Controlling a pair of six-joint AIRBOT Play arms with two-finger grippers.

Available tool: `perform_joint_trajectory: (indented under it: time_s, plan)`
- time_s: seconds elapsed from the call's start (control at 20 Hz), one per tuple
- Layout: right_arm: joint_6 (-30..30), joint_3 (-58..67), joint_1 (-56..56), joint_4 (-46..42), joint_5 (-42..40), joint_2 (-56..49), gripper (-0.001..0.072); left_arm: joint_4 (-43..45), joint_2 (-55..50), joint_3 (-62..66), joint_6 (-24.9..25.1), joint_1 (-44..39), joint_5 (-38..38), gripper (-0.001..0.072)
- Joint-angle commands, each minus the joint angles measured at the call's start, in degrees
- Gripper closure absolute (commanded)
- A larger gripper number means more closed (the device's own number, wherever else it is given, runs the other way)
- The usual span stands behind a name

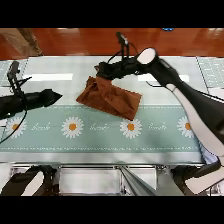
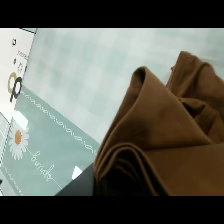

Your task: Fold the shirts.

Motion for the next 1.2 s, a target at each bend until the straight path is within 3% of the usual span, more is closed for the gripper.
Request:
perform_joint_trajectory:
  time_s: [0.0,0.1,0.2,0.25,0.4,0.5,0.55,0.65,0.75,0.85,1.0,1.15]
  plan:
    - [0.8,5.6,2.0,3.0,-0.2,-7.0,0.0686,0.0,1.7,-3.0,0.2,0.5,0.0,0.0692]
    - [1.0,6.4,2.6,5.6,-0.1,-9.0,0.0675,-0.1,1.7,-3.0,0.2,0.5,0.5,0.0692]
    - [0.7,6.4,3.3,8.7,1.4,-10.1,0.0321,0.0,1.7,-3.0,0.2,0.5,1.1,0.0692]
    - [0.4,6.4,3.7,9.3,3.5,-10.2,0.0296,0.0,1.6,-3.0,0.2,0.5,1.5,0.0692]
    - [0.5,6.4,-0.8,9.0,14.7,-8.8,0.0297,-0.1,1.7,-2.3,0.1,2.0,3.6,0.0692]
    - [0.5,6.4,-7.5,5.8,25.5,-4.9,0.0297,-0.1,1.7,-0.1,-0.5,5.0,0.4,0.0692]
    - [1.0,6.4,-10.9,0.8,30.2,-1.9,0.0297,-0.1,1.7,0.9,-0.5,6.3,-2.0,0.0692]
    - [4.2,4.3,-16.9,-17.5,36.1,7.0,0.0297,0.0,1.8,1.4,-0.3,7.5,-5.8,0.0692]
    - [8.4,-5.4,-21.2,-37.5,34.8,18.3,0.0297,-0.1,1.8,0.9,-0.3,7.2,-8.4,0.0692]
    - [14.0,-22.4,-26.1,-44.0,25.3,29.7,0.0293,0.0,1.8,-0.5,-0.3,6.4,-8.1,0.0692]
    - [13.5,-46.9,-32.3,-27.7,5.7,39.8,0.0291,-0.1,1.8,-4.1,-0.3,5.0,-7.3,0.0692]
    - [2.1,-56.2,-32.2,-5.7,-1.6,35.7,0.0291,-0.1,1.7,-6.8,-0.3,3.5,-5.6,0.0692]
